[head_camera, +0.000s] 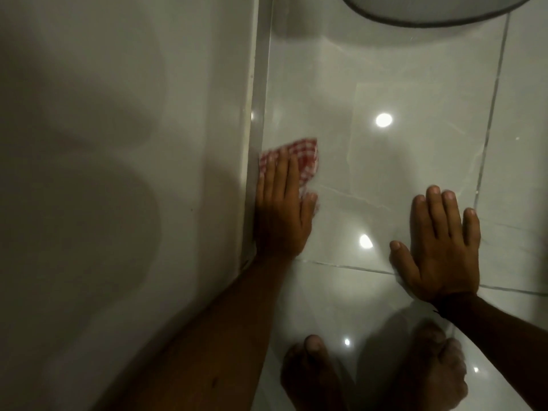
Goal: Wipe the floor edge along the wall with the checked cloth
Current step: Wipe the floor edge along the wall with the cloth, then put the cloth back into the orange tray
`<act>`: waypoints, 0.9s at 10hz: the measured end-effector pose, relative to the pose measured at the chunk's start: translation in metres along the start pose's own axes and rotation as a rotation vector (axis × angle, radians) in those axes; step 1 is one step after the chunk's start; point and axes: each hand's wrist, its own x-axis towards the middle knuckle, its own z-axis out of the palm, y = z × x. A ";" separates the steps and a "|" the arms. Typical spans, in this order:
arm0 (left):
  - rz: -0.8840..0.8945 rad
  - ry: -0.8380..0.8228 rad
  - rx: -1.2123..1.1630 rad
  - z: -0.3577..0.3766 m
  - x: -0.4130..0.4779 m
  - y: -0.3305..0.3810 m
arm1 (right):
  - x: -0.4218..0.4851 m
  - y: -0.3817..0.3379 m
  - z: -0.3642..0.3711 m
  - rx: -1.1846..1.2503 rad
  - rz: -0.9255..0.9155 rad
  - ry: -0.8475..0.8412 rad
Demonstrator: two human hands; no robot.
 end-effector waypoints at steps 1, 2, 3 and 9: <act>-0.010 -0.046 0.015 -0.004 -0.076 -0.003 | -0.001 0.000 0.000 0.004 0.004 -0.010; -0.058 -0.036 0.005 -0.008 -0.112 -0.004 | -0.001 0.000 -0.004 0.026 0.006 -0.067; -0.157 -0.078 -0.020 -0.026 -0.126 0.004 | 0.000 -0.003 -0.022 0.093 0.036 -0.194; -0.153 -0.148 -0.156 -0.300 0.020 0.189 | 0.008 -0.041 -0.347 0.116 0.125 -0.148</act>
